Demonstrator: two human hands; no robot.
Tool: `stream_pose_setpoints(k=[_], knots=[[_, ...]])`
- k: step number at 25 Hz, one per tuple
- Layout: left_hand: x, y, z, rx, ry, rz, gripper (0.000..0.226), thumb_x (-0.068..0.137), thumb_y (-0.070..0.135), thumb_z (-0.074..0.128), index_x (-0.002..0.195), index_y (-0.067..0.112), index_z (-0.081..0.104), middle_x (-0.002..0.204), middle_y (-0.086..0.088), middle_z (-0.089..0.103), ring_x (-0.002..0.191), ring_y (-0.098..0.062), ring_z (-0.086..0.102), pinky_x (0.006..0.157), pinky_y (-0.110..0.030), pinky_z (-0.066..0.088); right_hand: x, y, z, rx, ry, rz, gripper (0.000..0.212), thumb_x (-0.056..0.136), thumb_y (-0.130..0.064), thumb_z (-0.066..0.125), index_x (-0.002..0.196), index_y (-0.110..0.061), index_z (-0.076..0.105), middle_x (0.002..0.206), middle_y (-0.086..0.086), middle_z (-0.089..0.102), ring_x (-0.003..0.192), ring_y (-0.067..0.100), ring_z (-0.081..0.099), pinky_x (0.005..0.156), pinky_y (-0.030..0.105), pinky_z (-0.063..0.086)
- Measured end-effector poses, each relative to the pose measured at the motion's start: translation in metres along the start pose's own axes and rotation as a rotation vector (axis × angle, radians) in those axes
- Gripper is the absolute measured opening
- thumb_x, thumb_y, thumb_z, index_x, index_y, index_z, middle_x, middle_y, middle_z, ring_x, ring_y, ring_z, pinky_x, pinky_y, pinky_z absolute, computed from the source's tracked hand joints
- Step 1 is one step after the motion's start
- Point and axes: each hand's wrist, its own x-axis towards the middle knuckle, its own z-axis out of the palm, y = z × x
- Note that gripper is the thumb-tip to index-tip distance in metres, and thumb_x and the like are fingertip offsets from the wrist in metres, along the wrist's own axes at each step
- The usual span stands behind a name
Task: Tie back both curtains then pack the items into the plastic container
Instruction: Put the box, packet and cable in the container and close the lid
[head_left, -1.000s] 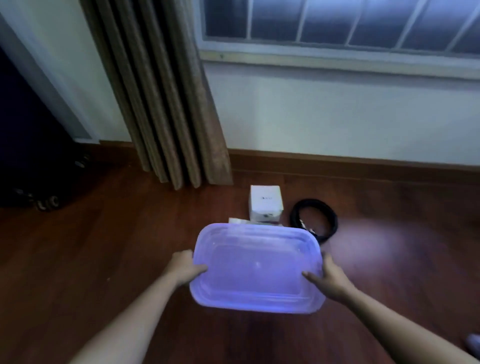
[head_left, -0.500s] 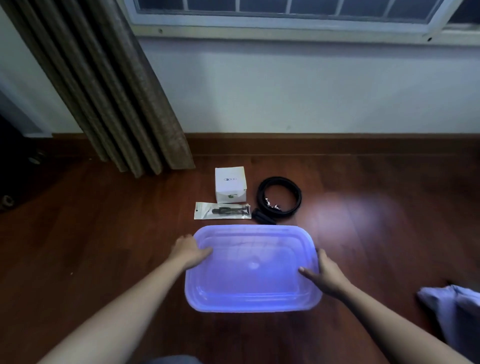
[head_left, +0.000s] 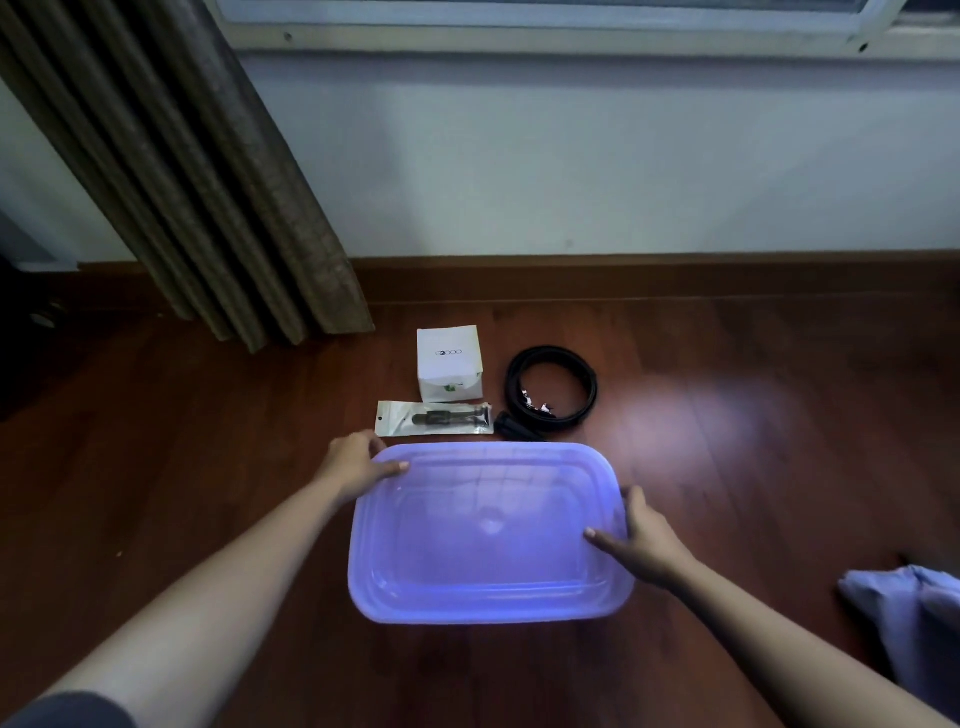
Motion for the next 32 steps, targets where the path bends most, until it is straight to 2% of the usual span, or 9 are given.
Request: stream_pose_setpoints(k=[3,13,18,21,25,27,29,31,32], knots=[[0.003,-0.004,-0.001,0.038,-0.074,0.045,0.042,0.078,0.046,0.070,0.102,0.011,0.063,0.107,-0.008,0.064,0.092,-0.021,0.058,0.074,-0.028,0.044,0.001,-0.002,-0.002,-0.026,0.003,0.003,0.064,0.076,-0.042,0.071,0.117,-0.006,0.037,0.119,0.014,0.058,0.107,0.032,0.057,0.080,0.036,0.047],[0.003,0.005,-0.017,0.267,-0.201,0.142,0.036,0.086,0.049,0.057,0.089,0.015,0.048,0.090,-0.007,0.055,0.080,-0.023,0.053,0.060,-0.029,0.034,-0.004,-0.008,-0.005,-0.011,0.010,0.031,0.060,0.075,-0.039,0.073,0.113,-0.005,0.041,0.117,0.012,0.057,0.105,0.030,0.057,0.081,0.037,0.047],[-0.008,0.001,-0.012,0.285,-0.140,0.173,0.042,0.091,0.043,0.053,0.104,0.004,0.057,0.106,-0.013,0.051,0.099,-0.029,0.053,0.076,-0.029,0.038,-0.018,-0.018,-0.009,0.062,0.064,0.047,0.054,0.074,-0.036,0.074,0.109,-0.006,0.044,0.112,0.008,0.058,0.101,0.028,0.058,0.082,0.039,0.048],[-0.014,0.001,-0.031,0.178,-0.082,0.210,0.038,0.088,0.044,0.057,0.103,0.009,0.059,0.106,-0.011,0.059,0.100,-0.027,0.057,0.079,-0.032,0.041,-0.028,-0.039,-0.023,0.206,0.230,-0.001,0.038,0.085,-0.027,0.063,0.114,-0.007,0.048,0.113,0.013,0.063,0.100,0.030,0.060,0.080,0.035,0.046],[-0.030,0.003,-0.075,-0.021,-0.051,0.310,0.051,0.082,0.047,0.065,0.127,0.028,0.051,0.117,0.014,0.055,0.109,-0.005,0.050,0.089,-0.023,0.038,0.004,-0.105,-0.058,0.164,0.348,-0.205,0.041,0.093,-0.020,0.052,0.132,-0.011,0.045,0.127,0.016,0.060,0.116,0.031,0.057,0.091,0.034,0.043],[-0.039,-0.009,-0.098,-0.100,0.086,0.325,0.044,0.079,0.048,0.067,0.120,0.034,0.056,0.109,0.013,0.062,0.103,-0.004,0.055,0.086,-0.022,0.040,0.031,-0.161,-0.069,0.035,0.368,-0.347,0.049,0.094,-0.020,0.048,0.140,-0.008,0.036,0.141,0.015,0.048,0.128,0.032,0.047,0.103,0.038,0.037],[-0.052,-0.034,-0.114,-0.258,0.235,0.302,0.022,0.082,0.041,0.067,0.103,0.039,0.062,0.090,0.023,0.067,0.088,0.008,0.059,0.079,-0.012,0.042,0.050,-0.222,-0.062,-0.086,0.406,-0.471,0.055,0.095,-0.024,0.045,0.145,-0.005,0.028,0.149,0.015,0.036,0.135,0.031,0.037,0.108,0.038,0.030],[-0.064,-0.068,-0.119,-0.433,0.308,0.253,0.014,0.084,0.033,0.066,0.089,0.045,0.061,0.075,0.039,0.064,0.075,0.024,0.055,0.070,0.002,0.039,0.055,-0.274,-0.027,-0.250,0.442,-0.546,0.062,0.096,-0.031,0.042,0.147,-0.003,0.019,0.155,0.016,0.021,0.142,0.030,0.023,0.113,0.041,0.020],[-0.070,-0.088,-0.119,-0.499,0.336,0.213,0.013,0.084,0.035,0.066,0.087,0.046,0.062,0.077,0.038,0.065,0.077,0.023,0.056,0.071,0.001,0.041,0.052,-0.293,0.002,-0.311,0.428,-0.558,0.066,0.096,-0.034,0.040,0.147,-0.003,0.013,0.157,0.016,0.012,0.145,0.029,0.014,0.115,0.043,0.014]])
